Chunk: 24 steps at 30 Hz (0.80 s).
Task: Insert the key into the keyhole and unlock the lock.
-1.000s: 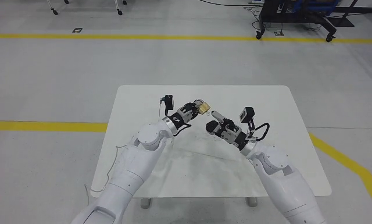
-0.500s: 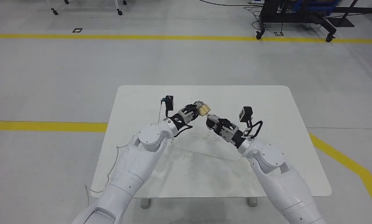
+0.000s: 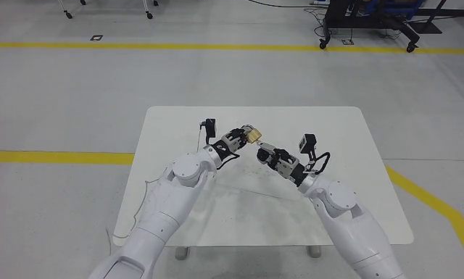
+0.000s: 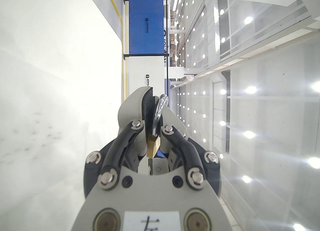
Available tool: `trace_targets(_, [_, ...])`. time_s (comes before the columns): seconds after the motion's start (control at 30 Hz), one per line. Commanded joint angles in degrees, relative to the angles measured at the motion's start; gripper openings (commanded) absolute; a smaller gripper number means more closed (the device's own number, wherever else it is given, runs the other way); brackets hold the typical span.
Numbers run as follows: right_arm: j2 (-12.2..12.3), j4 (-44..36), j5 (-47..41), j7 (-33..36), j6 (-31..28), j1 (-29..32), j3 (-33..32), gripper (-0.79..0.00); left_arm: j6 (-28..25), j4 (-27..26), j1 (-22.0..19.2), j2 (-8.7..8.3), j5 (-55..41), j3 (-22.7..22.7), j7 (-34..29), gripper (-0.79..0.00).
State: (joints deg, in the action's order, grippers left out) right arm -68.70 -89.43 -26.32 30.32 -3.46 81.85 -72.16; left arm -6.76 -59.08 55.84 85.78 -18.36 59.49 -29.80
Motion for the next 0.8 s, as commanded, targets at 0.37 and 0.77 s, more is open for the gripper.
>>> trace_targets(0.37, [-0.68, 2.86, -1.02, -1.56, 0.38, -2.66, 1.64, -0.61, -0.83, 0.02, -0.07, 0.01, 0.16, 0.07, -0.93, -0.785])
trace_targets(0.77, [-1.03, 3.32, -7.09, -0.88, 1.68, -1.93, 0.92, -0.785, -2.14, -0.25, -0.1, 0.01, 1.51, -0.54, -2.46, -0.785])
